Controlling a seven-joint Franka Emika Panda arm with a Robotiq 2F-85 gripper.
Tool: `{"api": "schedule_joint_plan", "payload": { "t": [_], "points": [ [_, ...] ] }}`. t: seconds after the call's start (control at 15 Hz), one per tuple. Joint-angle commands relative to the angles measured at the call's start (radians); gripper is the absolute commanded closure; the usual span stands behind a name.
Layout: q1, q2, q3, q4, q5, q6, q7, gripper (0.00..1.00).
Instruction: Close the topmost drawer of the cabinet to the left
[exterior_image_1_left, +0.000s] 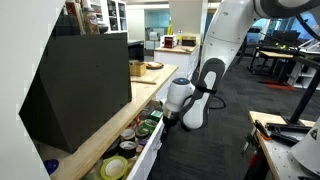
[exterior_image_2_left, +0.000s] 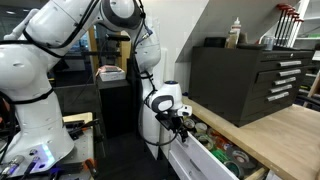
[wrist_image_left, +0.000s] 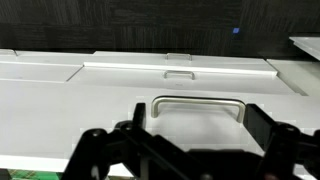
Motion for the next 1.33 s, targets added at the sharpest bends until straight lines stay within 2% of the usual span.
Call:
{"api": "schedule_joint_plan", "payload": {
  "t": [0.0, 0.87, 1.27],
  "points": [
    [-0.032, 0.034, 0.018, 0.04, 0.005, 0.053, 0.003, 0.0],
    [-0.099, 0.083, 0.063, 0.137, 0.006, 0.059, -0.002, 0.0],
    [-0.108, 0.082, 0.069, 0.193, 0.001, 0.043, -0.01, 0.0]
  ]
}}
